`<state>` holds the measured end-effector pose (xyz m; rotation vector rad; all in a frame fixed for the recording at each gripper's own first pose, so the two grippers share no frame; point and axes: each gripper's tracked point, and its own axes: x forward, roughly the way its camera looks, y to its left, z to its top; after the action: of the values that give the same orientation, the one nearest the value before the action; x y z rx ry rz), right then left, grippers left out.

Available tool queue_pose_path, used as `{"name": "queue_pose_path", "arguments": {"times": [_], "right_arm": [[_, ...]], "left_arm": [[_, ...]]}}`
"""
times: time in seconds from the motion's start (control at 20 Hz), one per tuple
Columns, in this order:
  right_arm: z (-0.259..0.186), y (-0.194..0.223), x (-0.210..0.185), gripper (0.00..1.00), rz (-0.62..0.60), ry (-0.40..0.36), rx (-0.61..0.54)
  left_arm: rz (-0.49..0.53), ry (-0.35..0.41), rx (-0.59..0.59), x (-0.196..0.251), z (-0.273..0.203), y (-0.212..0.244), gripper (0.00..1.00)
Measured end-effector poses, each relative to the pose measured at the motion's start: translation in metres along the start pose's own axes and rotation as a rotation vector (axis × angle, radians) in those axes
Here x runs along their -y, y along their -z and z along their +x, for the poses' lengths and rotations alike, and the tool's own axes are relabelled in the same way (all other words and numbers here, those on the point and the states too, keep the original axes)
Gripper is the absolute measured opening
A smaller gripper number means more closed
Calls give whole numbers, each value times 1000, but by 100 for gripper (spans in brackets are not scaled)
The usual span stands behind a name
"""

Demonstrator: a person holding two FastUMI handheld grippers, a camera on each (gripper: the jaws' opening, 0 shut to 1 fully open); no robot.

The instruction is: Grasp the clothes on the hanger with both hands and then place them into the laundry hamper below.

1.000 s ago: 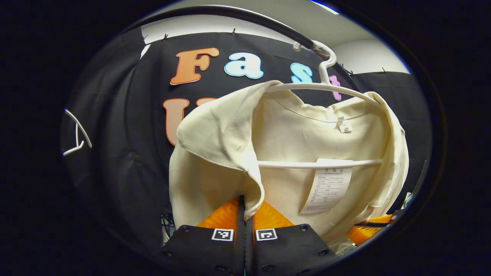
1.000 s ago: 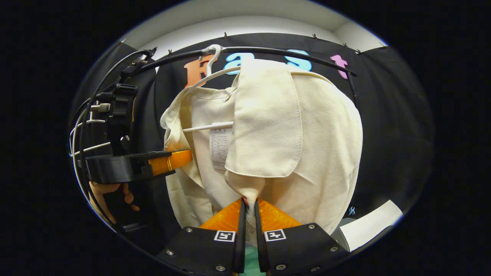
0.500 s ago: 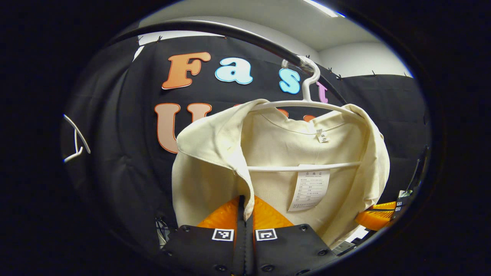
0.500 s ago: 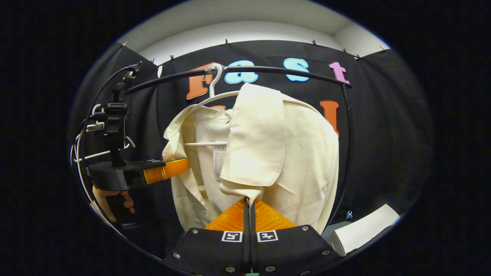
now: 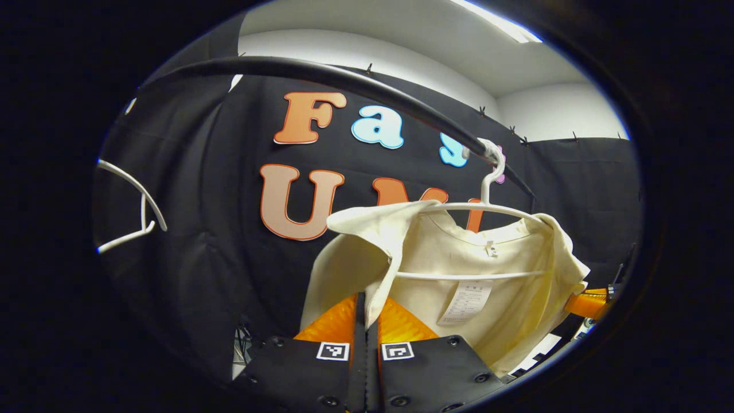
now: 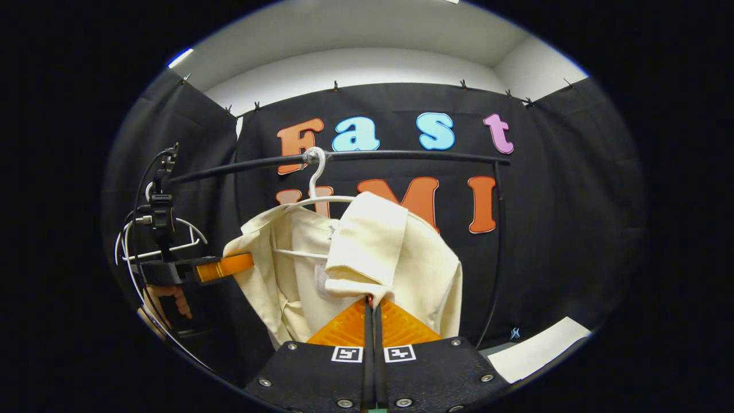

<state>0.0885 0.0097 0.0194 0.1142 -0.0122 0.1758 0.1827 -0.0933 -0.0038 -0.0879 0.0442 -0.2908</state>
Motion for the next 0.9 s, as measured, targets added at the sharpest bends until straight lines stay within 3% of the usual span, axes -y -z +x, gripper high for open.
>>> {"name": "queue_pose_path", "arguments": {"times": [0.55, 0.9], "right_arm": [[-1, -54, 54, 0, -63, 53, 49], [-1, -89, 105, 0, -99, 128, 92]], "left_arm": [[65, -73, 48, -32, -10, -49, 6], [56, -118, 77, -57, -13, -70, 6]]}}
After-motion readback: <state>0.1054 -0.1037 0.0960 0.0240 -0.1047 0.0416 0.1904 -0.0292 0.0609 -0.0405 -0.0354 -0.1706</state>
